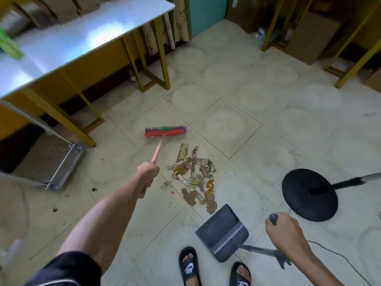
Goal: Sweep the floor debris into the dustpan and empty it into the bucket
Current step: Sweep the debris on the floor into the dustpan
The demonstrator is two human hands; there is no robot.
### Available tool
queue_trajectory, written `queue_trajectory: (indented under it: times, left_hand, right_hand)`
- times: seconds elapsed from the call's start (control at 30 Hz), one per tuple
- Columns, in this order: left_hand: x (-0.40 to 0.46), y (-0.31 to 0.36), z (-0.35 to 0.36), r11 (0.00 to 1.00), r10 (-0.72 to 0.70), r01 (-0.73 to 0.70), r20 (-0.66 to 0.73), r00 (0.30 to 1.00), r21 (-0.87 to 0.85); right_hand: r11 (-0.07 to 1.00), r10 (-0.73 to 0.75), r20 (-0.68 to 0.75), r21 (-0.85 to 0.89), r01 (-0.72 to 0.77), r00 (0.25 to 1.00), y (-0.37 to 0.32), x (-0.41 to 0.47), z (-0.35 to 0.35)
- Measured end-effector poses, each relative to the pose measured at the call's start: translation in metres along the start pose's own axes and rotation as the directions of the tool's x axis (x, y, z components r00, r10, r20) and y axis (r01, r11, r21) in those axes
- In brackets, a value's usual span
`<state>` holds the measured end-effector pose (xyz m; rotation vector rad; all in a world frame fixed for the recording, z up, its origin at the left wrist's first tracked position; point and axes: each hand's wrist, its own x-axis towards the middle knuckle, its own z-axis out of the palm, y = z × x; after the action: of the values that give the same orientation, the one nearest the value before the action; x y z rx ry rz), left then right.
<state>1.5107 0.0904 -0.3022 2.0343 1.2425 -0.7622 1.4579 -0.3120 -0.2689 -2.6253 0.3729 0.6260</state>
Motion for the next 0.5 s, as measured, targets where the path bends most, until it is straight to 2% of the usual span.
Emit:
queue_trajectory:
  times: [0.1, 0.17, 0.23, 0.43, 0.5]
  left_hand:
    - [-0.009, 0.008, 0.013, 1.000, 0.005, -0.006, 0.069, 0.998, 0.003]
    - [-0.017, 0.008, 0.027, 0.999, -0.037, 0.039, 0.129, 0.991, -0.014]
    - [-0.008, 0.019, 0.056, 0.998, -0.067, 0.067, 0.182, 0.981, 0.008]
    - [-0.015, 0.028, 0.099, 0.998, -0.046, 0.032, 0.307, 0.950, 0.053]
    - [-0.029, 0.025, 0.103, 0.994, -0.053, 0.022, 0.307, 0.950, 0.103]
  right_hand:
    - [1.000, 0.021, 0.002, -0.007, -0.021, 1.000, 0.008, -0.015, -0.004]
    - [1.000, 0.019, -0.002, -0.001, -0.019, 1.000, 0.006, -0.017, -0.003]
    - [1.000, -0.004, 0.014, 0.031, 0.003, 1.000, 0.002, 0.014, 0.006]
    - [0.999, -0.024, 0.016, 0.031, 0.023, 1.000, -0.016, 0.039, 0.017]
    - [0.998, -0.024, 0.033, 0.052, 0.022, 0.999, -0.023, 0.040, 0.014]
